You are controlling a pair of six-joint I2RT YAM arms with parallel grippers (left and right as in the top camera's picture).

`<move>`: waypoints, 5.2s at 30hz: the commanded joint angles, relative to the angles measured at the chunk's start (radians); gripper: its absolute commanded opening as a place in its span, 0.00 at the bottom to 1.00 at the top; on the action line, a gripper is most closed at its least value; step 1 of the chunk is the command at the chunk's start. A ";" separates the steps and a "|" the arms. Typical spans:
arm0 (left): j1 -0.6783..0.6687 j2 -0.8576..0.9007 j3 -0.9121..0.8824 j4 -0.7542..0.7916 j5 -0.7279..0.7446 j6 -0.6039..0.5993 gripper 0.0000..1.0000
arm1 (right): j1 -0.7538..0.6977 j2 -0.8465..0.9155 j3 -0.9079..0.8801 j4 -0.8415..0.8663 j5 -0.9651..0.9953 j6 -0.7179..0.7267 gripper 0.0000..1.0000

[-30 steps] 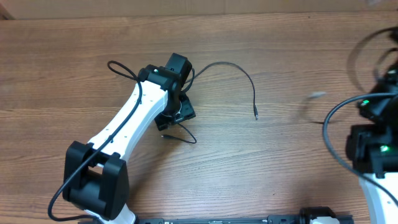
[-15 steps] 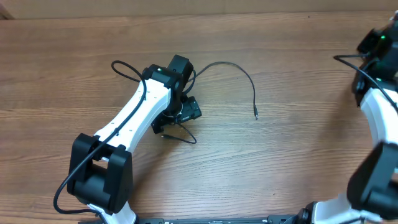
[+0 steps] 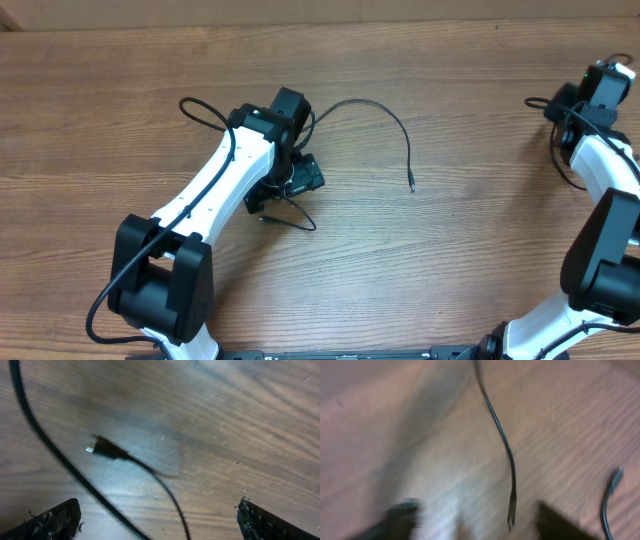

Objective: Untangle cables

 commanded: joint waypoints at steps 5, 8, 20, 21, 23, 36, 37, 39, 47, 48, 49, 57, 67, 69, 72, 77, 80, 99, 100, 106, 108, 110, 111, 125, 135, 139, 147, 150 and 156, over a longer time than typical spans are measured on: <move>-0.006 0.009 -0.001 0.051 0.000 0.003 1.00 | -0.004 -0.063 -0.002 -0.141 -0.006 0.250 1.00; -0.006 0.009 -0.001 0.052 0.000 0.003 0.99 | -0.004 -0.155 -0.002 -0.209 -0.103 0.364 1.00; -0.006 0.009 -0.001 0.052 0.000 0.003 1.00 | -0.004 -0.419 -0.002 -0.548 -0.307 0.674 1.00; -0.006 0.009 -0.001 0.052 0.000 0.003 1.00 | -0.004 -0.418 -0.002 -0.546 -0.308 0.674 1.00; -0.006 0.009 -0.001 0.052 0.000 0.003 1.00 | -0.003 -0.417 -0.002 -0.561 -0.313 0.670 1.00; -0.006 0.009 -0.001 0.052 0.000 0.003 0.99 | -0.004 -0.357 -0.004 -0.576 0.099 0.796 1.00; -0.006 0.009 -0.001 0.052 0.000 0.003 0.99 | -0.004 -0.348 -0.004 -0.569 0.151 0.796 1.00; -0.006 0.009 -0.001 0.052 0.000 0.003 1.00 | -0.007 -0.334 -0.004 -0.564 0.247 0.796 1.00; -0.006 0.009 -0.001 0.052 0.000 0.003 1.00 | -0.096 -0.218 -0.005 -0.504 0.403 0.792 1.00; -0.006 0.009 -0.001 0.052 0.000 0.003 0.99 | -0.113 -0.192 -0.006 -0.500 0.386 0.792 1.00; -0.006 0.009 -0.001 0.052 0.000 0.003 0.99 | -0.127 -0.170 -0.006 -0.491 0.365 0.791 1.00; -0.006 0.009 -0.001 0.052 0.000 0.003 1.00 | -0.179 0.018 -0.006 -0.254 0.034 0.410 0.52; -0.006 0.009 -0.001 0.052 0.000 0.003 0.99 | -0.179 0.018 0.259 -0.116 -0.294 0.234 0.11; -0.006 0.009 -0.001 0.052 0.000 0.003 1.00 | -0.179 0.018 0.320 -0.194 -0.267 0.263 0.79; -0.006 0.009 -0.001 0.052 0.000 0.003 0.99 | -0.178 0.011 0.348 -0.336 -0.273 0.412 1.00; -0.006 0.009 -0.001 0.052 0.000 0.003 1.00 | -0.189 -0.119 0.351 -0.480 -0.498 0.336 1.00; -0.006 0.009 -0.001 0.052 0.000 0.003 1.00 | -0.198 -0.233 0.351 -0.570 -0.578 0.327 1.00; -0.006 0.009 -0.001 0.052 0.000 0.003 1.00 | 0.141 -0.500 0.337 -1.029 -0.616 0.400 1.00; -0.006 0.009 -0.001 0.052 0.000 0.003 0.99 | 0.169 -0.511 0.327 -1.025 -0.608 0.403 1.00; -0.006 0.009 -0.001 0.052 0.000 0.003 1.00 | 0.276 -0.559 0.201 -0.985 -0.586 0.407 1.00; -0.006 0.009 -0.001 0.052 0.000 0.003 1.00 | 0.298 -0.576 0.121 -0.959 -0.587 0.426 1.00; -0.006 0.009 -0.001 0.052 0.000 0.003 1.00 | 0.322 -0.595 0.030 -0.916 -0.587 0.475 1.00; -0.006 0.009 -0.001 0.052 0.000 0.003 0.99 | 0.339 -0.607 -0.026 -0.882 -0.587 0.500 1.00; -0.005 0.009 -0.001 0.039 0.011 0.019 0.99 | 0.554 -0.640 -0.403 -0.557 -0.595 0.651 0.99; -0.006 0.009 -0.001 0.045 0.015 0.022 0.99 | 0.636 -0.640 -0.403 -0.508 -0.606 0.669 0.99; -0.006 0.009 -0.001 0.065 0.010 0.022 0.99 | 0.648 -0.640 -0.403 -0.505 -0.607 0.670 0.99; -0.007 0.009 -0.001 0.118 0.011 0.023 1.00 | 0.648 -0.640 -0.403 -0.512 -0.613 0.669 0.99; -0.008 0.009 -0.001 0.121 0.006 0.075 1.00 | 0.648 -0.639 -0.403 -0.513 -0.613 0.669 1.00; 0.018 0.008 0.018 0.126 0.004 0.309 0.99 | 0.648 -0.635 -0.403 -0.552 -0.610 0.668 1.00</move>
